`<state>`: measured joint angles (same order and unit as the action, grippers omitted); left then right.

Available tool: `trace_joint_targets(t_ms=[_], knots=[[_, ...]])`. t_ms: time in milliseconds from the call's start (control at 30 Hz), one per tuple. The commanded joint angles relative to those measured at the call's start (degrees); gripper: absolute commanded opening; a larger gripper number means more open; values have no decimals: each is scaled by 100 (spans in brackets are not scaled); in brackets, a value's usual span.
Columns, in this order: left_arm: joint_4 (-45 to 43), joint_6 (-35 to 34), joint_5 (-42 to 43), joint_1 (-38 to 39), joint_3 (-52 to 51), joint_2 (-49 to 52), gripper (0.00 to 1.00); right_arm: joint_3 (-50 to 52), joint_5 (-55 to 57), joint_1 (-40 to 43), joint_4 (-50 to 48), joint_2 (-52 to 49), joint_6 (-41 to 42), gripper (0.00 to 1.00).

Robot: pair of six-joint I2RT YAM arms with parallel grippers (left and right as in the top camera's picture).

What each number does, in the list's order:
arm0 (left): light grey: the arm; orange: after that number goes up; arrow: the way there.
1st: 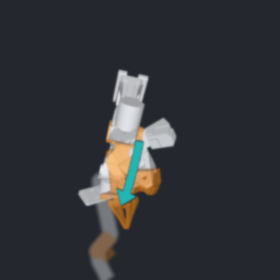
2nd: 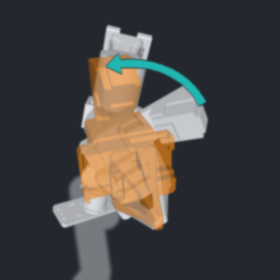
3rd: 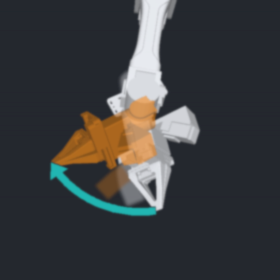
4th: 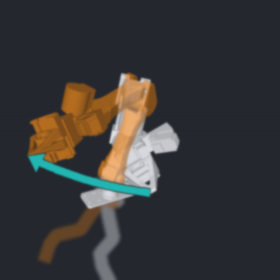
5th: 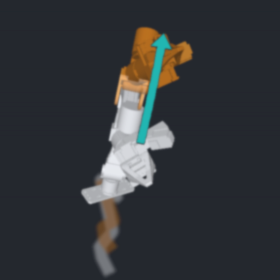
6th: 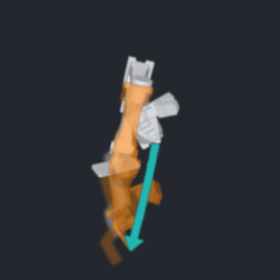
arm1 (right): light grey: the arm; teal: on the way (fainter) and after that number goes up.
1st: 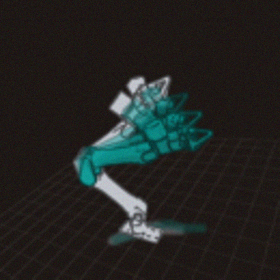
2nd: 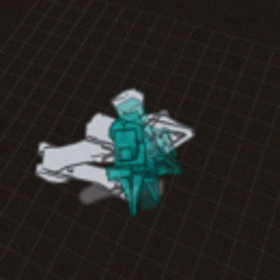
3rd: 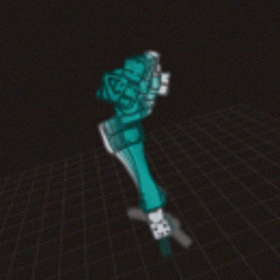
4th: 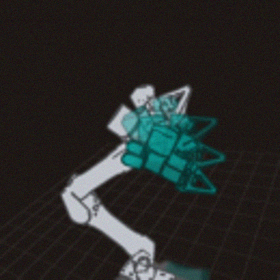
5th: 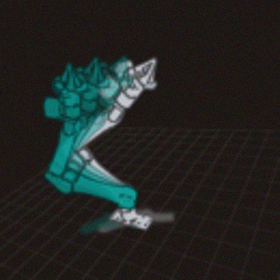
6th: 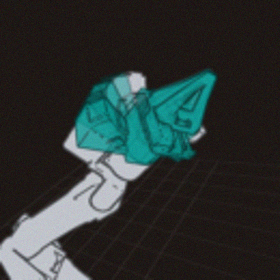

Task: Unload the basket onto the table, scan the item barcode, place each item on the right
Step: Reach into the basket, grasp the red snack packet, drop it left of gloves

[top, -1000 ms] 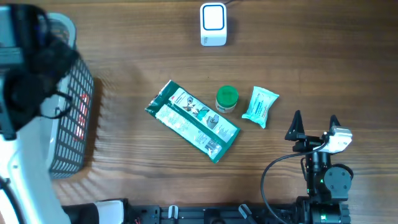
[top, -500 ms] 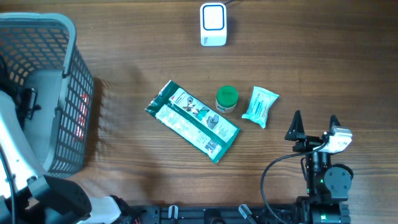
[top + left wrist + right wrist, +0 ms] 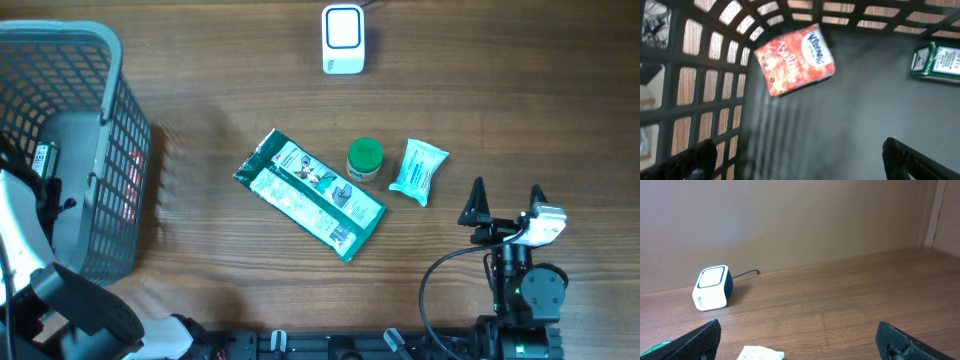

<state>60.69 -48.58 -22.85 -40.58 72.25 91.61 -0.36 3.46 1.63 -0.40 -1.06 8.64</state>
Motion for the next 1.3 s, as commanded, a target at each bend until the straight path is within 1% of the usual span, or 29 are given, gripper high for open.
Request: trace_joint_targets(t_ms=[0,33,67,100,167,233,367,433,600,733,833,867,900,933,967,1000,1133,1200,1267], knots=[[-155,986,-63,-44,-37,4,100,7,-52,11,-20,26,-98,100],[-380,1587,-61,-44,-59,55,100,7,-52,13,-20,26,-98,100],[-525,1996,-66,-44,-94,90,100,7,-52,13,-20,26,-98,100],[-741,2632,-61,-44,-116,192,100,7,-52,11,-17,26,-98,100],[-988,3373,-63,-48,-116,448,100,7,-52,11,-20,26,-98,100],[-1084,3947,-63,-48,-116,723,100,7,-52,11,-20,26,-98,100],[-1106,4240,-201,-48,-116,1228,100,7,-52,13,-17,26,-98,100],[-1147,4238,-391,-83,-116,1456,100,7,-52,13,-20,26,-98,100],[-1075,4236,-387,-348,-157,1674,100,7,-52,13,-20,26,-98,100],[-1248,4216,-361,-599,-417,1674,95,7,-52,11,-20,26,-98,100],[-1580,4216,-334,-658,-603,1679,64,7,-52,11,-20,26,-98,100],[-1711,4216,-216,-658,-667,1679,52,7,-52,11,-20,26,-98,100],[-1832,4216,61,-658,-734,1679,37,7,-52,13,-17,26,-101,100],[-1906,4216,341,-658,-774,1685,29,7,-52,13,-17,26,-98,100],[-1950,4216,601,-658,-789,1685,11,7,-52,13,-20,26,-98,100],[-1974,4216,693,-658,-787,1683,4,7,-52,13,-20,26,-96,100],[-1762,4216,704,-575,-599,1596,4,7,-52,13,-20,26,-98,100],[-1530,4216,977,-433,-286,1392,4,7,-52,13,-20,26,-98,100],[-1290,4214,1497,-229,160,1084,4,7,-52,13,-20,26,-101,100]])
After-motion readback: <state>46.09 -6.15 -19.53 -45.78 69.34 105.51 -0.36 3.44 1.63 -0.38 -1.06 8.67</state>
